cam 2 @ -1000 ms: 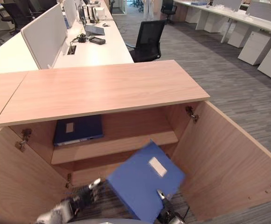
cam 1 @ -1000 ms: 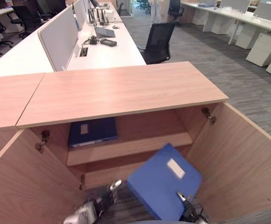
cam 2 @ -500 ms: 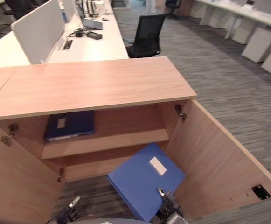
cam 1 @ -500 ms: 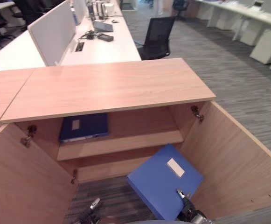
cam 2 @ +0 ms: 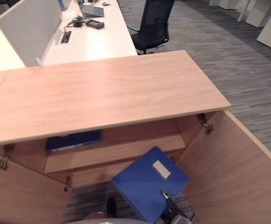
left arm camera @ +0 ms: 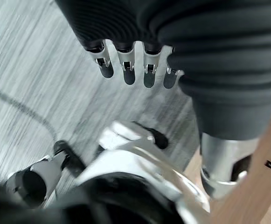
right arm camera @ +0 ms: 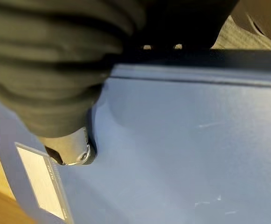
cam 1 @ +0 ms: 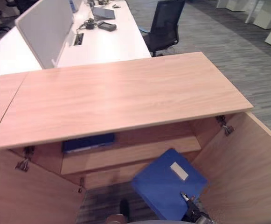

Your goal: Put the empty folder in the office cabinet

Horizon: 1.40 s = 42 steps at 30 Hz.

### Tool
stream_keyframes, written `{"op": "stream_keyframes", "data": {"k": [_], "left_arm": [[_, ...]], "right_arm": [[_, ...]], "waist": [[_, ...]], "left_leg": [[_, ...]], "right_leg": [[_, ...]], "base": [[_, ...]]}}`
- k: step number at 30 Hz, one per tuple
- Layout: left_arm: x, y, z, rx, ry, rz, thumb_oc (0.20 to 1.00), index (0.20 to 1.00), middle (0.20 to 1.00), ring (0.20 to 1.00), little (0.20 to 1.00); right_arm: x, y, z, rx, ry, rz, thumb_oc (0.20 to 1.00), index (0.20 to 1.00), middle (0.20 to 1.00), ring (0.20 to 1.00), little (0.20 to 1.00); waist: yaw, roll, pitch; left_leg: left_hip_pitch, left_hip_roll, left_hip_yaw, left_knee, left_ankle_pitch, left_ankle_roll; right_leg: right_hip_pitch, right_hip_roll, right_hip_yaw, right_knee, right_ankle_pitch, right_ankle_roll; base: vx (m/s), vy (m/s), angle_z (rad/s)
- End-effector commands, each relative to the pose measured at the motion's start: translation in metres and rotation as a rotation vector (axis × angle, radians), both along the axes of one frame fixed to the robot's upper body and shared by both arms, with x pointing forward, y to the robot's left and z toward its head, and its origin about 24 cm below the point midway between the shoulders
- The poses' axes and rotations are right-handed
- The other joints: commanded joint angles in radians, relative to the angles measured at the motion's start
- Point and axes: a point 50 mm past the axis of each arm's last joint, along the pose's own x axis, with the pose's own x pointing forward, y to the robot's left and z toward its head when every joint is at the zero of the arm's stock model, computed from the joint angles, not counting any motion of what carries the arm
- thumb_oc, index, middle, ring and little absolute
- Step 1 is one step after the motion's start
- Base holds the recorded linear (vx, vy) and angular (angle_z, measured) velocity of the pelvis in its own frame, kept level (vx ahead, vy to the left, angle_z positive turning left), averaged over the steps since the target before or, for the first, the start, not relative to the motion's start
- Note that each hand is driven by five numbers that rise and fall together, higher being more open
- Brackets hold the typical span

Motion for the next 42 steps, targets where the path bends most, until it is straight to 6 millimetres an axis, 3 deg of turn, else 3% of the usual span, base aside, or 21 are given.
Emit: {"op": "stream_keyframes", "data": {"k": [1, 2, 4, 5, 7, 8, 10, 11, 15, 19, 24, 26, 27, 28, 29, 30, 31, 32, 35, 37, 42], "left_arm": [[-0.001, -0.016, -0.003, -0.023, 0.046, -0.104, 1.0, 1.0, 1.0, 1.0, 1.0], [0.001, -0.014, -0.003, -0.014, 0.037, -0.126, 1.0, 1.0, 1.0, 1.0, 1.0], [0.013, -0.011, -0.001, -0.002, 0.001, -0.172, 1.0, 1.0, 1.0, 1.0, 1.0], [0.013, -0.011, -0.001, -0.002, 0.001, -0.172, 1.0, 1.0, 1.0, 1.0, 1.0], [0.023, -0.008, 0.0, 0.02, -0.031, -0.181, 1.0, 1.0, 1.0, 1.0, 1.0], [0.03, -0.006, 0.001, 0.031, -0.055, -0.19, 1.0, 1.0, 1.0, 1.0, 1.0], [0.033, -0.005, 0.002, 0.038, -0.061, -0.191, 1.0, 1.0, 1.0, 1.0, 1.0], [0.038, -0.004, 0.002, 0.047, -0.07, -0.191, 1.0, 1.0, 1.0, 1.0, 1.0], [0.039, -0.003, 0.003, 0.049, -0.068, -0.199, 1.0, 1.0, 1.0, 1.0, 1.0], [0.034, 0.004, 0.003, 0.063, -0.049, -0.184, 1.0, 1.0, 1.0, 1.0, 1.0], [0.042, 0.003, 0.004, 0.074, -0.069, -0.164, 1.0, 1.0, 1.0, 1.0, 1.0], [0.054, 0.003, 0.006, 0.086, -0.105, -0.156, 1.0, 1.0, 1.0, 1.0, 1.0], [0.054, 0.002, 0.006, 0.086, -0.105, -0.156, 1.0, 1.0, 1.0, 1.0, 1.0], [0.063, 0.0, 0.007, 0.091, -0.14, -0.152, 1.0, 1.0, 1.0, 1.0, 1.0], [0.063, 0.0, 0.007, 0.091, -0.14, -0.152, 1.0, 1.0, 1.0, 1.0, 1.0], [0.072, -0.004, 0.009, 0.092, -0.177, -0.15, 1.0, 1.0, 1.0, 1.0, 1.0], [0.076, -0.006, 0.01, 0.089, -0.193, -0.145, 1.0, 1.0, 1.0, 1.0, 1.0], [0.076, -0.006, 0.01, 0.089, -0.193, -0.145, 1.0, 1.0, 1.0, 1.0, 1.0], [0.093, -0.011, 0.014, 0.091, -0.257, -0.128, 1.0, 1.0, 1.0, 1.0, 1.0], [0.117, -0.013, 0.022, 0.111, -0.346, -0.1, 1.0, 1.0, 1.0, 1.0, 1.0], [0.145, -0.008, 0.036, 0.146, -0.444, -0.057, 1.0, 1.0, 1.0, 1.0, 1.0]], "right_arm": [[0.027, 0.005, 0.009, 0.012, -0.103, 0.045, 0.2, 0.2, 0.2, 0.2, 0.2], [0.03, 0.005, 0.01, 0.011, -0.118, 0.053, 0.2, 0.2, 0.2, 0.2, 0.2], [0.037, 0.008, 0.015, 0.005, -0.17, 0.062, 0.2, 0.2, 0.2, 0.2, 0.2], [0.036, 0.008, 0.015, 0.005, -0.17, 0.062, 0.2, 0.2, 0.2, 0.2, 0.2], [0.045, 0.009, 0.021, -0.001, -0.234, 0.079, 0.2, 0.2, 0.2, 0.2, 0.2], [0.05, 0.014, 0.026, 0.011, -0.278, 0.095, 0.2, 0.2, 0.2, 0.2, 0.2], [0.054, 0.015, 0.029, 0.014, -0.3, 0.103, 0.2, 0.2, 0.2, 0.2, 0.2], [0.063, 0.019, 0.036, 0.02, -0.349, 0.114, 0.2, 0.2, 0.2, 0.2, 0.2], [0.077, 0.026, 0.051, 0.03, -0.452, 0.141, 0.2, 0.2, 0.2, 0.2, 0.2], [0.076, 0.025, 0.056, 0.032, -0.489, 0.141, 0.2, 0.2, 0.2, 0.2, 0.2], [0.094, 0.02, 0.076, 0.012, -0.607, 0.156, 0.2, 0.2, 0.2, 0.2, 0.2], [0.112, 0.017, 0.098, -0.008, -0.719, 0.159, 0.2, 0.2, 0.2, 0.2, 0.2], [0.112, 0.017, 0.098, -0.008, -0.719, 0.159, 0.2, 0.2, 0.2, 0.2, 0.2], [0.124, 0.015, 0.115, -0.026, -0.807, 0.155, 0.2, 0.2, 0.2, 0.2, 0.2], [0.124, 0.015, 0.115, -0.026, -0.807, 0.155, 0.2, 0.2, 0.2, 0.2, 0.2], [0.139, 0.015, 0.139, -0.042, -0.922, 0.151, 0.2, 0.2, 0.2, 0.2, 0.2], [0.145, 0.015, 0.149, -0.047, -0.97, 0.139, 0.2, 0.2, 0.2, 0.2, 0.2], [0.145, 0.015, 0.149, -0.047, -0.97, 0.139, 0.2, 0.2, 0.2, 0.2, 0.2], [0.166, 0.015, 0.189, -0.058, -1.153, 0.093, 0.2, 0.2, 0.2, 0.2, 0.2], [0.18, 0.012, 0.229, -0.091, -1.325, 0.038, 0.2, 0.2, 0.2, 0.2, 0.2], [0.19, 0.009, 0.263, -0.141, -1.455, -0.012, 0.2, 0.2, 0.2, 0.2, 0.2]], "waist": [[0.013, 0.038, -0.002], [0.004, 0.037, 0.011], [-0.023, 0.054, 0.054], [-0.023, 0.054, 0.054], [-0.043, 0.065, 0.068], [-0.049, 0.064, 0.081], [-0.051, 0.063, 0.089], [-0.056, 0.057, 0.109], [-0.061, 0.024, 0.128], [-0.058, 0.003, 0.125], [-0.066, 0.011, 0.154], [-0.072, 0.018, 0.171], [-0.073, 0.018, 0.169], [-0.074, 0.024, 0.171], [-0.074, 0.024, 0.171], [-0.077, 0.033, 0.175], [-0.077, 0.036, 0.175], [-0.077, 0.036, 0.173], [-0.076, 0.048, 0.171], [-0.073, 0.057, 0.179], [-0.07, 0.068, 0.18]], "left_leg": [[-0.026, 0.023, -0.013, 0.061, -0.067, -0.022], [0.002, 0.002, -0.018, 0.059, -0.087, -0.014], [0.033, -0.012, -0.022, 0.065, -0.115, 0.013], [0.033, -0.012, -0.022, 0.065, -0.115, 0.013], [0.041, -0.002, -0.035, 0.072, -0.125, 0.008], [0.039, 0.005, -0.042, 0.085, -0.132, 0.002], [0.037, 0.009, -0.046, 0.094, -0.139, -0.001], [0.033, 0.012, -0.054, 0.112, -0.15, -0.008], [0.018, 0.012, -0.056, 0.161, -0.162, -0.015], [-0.012, 0.02, -0.062, 0.199, -0.173, -0.023], [-0.143, 0.069, -0.1, 0.319, -0.208, -0.035], [-0.252, 0.081, -0.128, 0.394, -0.218, -0.04], [-0.255, 0.081, -0.128, 0.396, -0.219, -0.04], [-0.325, 0.084, -0.147, 0.44, -0.222, -0.045], [-0.326, 0.084, -0.147, 0.44, -0.222, -0.045], [-0.384, 0.088, -0.162, 0.467, -0.222, -0.051], [-0.41, 0.09, -0.167, 0.478, -0.223, -0.053], [-0.413, 0.09, -0.168, 0.479, -0.224, -0.053], [-0.507, 0.102, -0.188, 0.535, -0.23, -0.061], [-0.6, 0.113, -0.202, 0.602, -0.239, -0.065], [-0.716, 0.117, -0.211, 0.693, -0.268, -0.061]], "right_leg": [[-0.087, -0.059, 0.028, 0.206, 0.057, 0.043], [-0.111, -0.084, 0.04, 0.286, 0.093, 0.051], [-0.206, -0.118, 0.035, 0.458, 0.128, 0.03], [-0.206, -0.118, 0.035, 0.458, 0.128, 0.03], [-0.244, -0.091, 0.015, 0.409, 0.084, 0.009], [-0.246, -0.063, 0.016, 0.314, 0.062, 0.01], [-0.255, -0.05, 0.019, 0.271, 0.068, 0.014], [-0.287, -0.034, 0.039, 0.189, 0.099, 0.029], [-0.319, -0.035, 0.045, 0.089, 0.173, 0.04], [-0.317, -0.029, 0.042, 0.082, 0.176, 0.034], [-0.421, -0.046, 0.032, 0.202, 0.136, 0.025], [-0.505, -0.056, 0.032, 0.281, 0.107, 0.012], [-0.507, -0.056, 0.032, 0.282, 0.107, 0.012], [-0.563, -0.061, 0.03, 0.332, 0.085, 0.005], [-0.563, -0.061, 0.03, 0.332, 0.085, 0.005], [-0.613, -0.065, 0.028, 0.375, 0.06, -0.003], [-0.636, -0.066, 0.029, 0.392, 0.052, -0.006], [-0.639, -0.066, 0.029, 0.393, 0.052, -0.006], [-0.722, -0.07, 0.025, 0.468, 0.011, -0.017], [-0.804, -0.081, 0.019, 0.559, -0.033, -0.029], [-0.928, -0.095, 0.034, 0.686, -0.084, -0.04]], "base": [[0.23, 0.452, -0.34], [0.11, 0.285, -0.37], [0.06, 0.281, -0.32], [0.05, 0.168, 0.03], [0.05, 0.018, 0.18], [0.04, -0.062, 0.05], [0.01, -0.085, 0.16], [0.0, -0.066, 0.2], [0.01, -0.114, 0.06], [0.05, -0.11, 0.15], [-0.07, -0.101, 0.09], [-0.14, -0.096, 0.2], [-0.09, -0.081, 0.29], [-0.05, -0.051, 0.32], [-0.08, -0.097, 0.33], [-0.04, -0.069, 0.22], [-0.04, -0.069, 0.18], [-0.03, -0.048, 0.17], [-0.02, -0.068, 0.15], [-0.03, -0.099, 0.33], [-0.01, -0.038, 0.21]]}}
